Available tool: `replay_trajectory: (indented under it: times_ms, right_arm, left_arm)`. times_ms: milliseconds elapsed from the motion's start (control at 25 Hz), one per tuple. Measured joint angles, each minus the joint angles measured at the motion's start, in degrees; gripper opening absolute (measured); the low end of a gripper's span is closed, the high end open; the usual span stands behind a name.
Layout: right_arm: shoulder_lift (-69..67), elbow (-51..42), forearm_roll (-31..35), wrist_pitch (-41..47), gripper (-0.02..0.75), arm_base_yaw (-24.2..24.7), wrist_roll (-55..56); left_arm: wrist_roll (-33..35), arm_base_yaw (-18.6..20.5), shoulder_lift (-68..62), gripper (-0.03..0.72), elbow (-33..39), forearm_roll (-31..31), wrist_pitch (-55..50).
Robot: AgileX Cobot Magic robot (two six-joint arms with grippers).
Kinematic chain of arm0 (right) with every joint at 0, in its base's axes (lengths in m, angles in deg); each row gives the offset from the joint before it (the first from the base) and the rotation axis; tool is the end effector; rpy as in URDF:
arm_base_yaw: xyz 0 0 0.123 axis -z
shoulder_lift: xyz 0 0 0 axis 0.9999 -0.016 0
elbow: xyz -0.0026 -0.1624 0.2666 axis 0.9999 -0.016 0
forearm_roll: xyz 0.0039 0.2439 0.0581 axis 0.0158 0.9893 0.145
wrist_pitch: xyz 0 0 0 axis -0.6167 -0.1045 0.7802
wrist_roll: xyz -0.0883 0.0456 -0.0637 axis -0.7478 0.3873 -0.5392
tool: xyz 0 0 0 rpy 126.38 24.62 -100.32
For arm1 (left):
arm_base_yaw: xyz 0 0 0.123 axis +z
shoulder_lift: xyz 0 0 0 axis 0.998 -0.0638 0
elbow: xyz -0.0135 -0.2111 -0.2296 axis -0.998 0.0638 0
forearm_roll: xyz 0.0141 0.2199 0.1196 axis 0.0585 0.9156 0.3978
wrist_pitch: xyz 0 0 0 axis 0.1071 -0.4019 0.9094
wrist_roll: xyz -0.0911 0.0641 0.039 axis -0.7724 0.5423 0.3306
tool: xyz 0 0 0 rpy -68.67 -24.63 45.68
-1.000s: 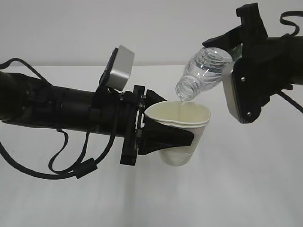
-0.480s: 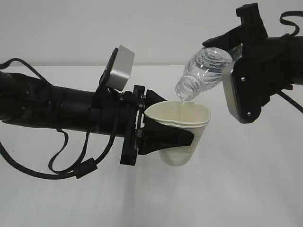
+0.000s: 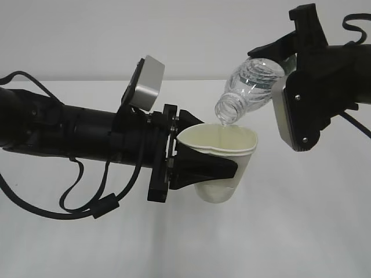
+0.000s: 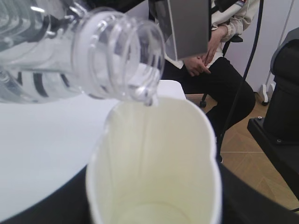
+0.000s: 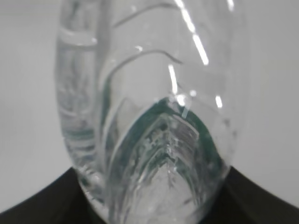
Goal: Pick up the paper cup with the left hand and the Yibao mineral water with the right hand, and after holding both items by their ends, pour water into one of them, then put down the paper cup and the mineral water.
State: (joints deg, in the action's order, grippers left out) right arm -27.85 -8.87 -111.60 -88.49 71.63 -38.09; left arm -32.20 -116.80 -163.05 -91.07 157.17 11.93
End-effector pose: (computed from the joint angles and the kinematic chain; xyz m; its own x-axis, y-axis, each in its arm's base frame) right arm 0.2961 0.1215 0.2953 0.5647 -0.8111 0.1526 -0.1992 -0.3134 -0.9285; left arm 0.2662 -0.2775 0.2149 -0.0378 0.1450 -0.9887 0.9973 -0.0568 -0.0465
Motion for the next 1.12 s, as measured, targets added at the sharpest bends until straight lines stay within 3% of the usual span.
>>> replay_trajectory:
  times_ms: [1120]
  right_arm:
    - [0.0, 0.0, 0.0, 0.0, 0.444, 0.0, -0.6]
  left_arm:
    - [0.0, 0.0, 0.0, 0.373, 0.0, 0.0, 0.0]
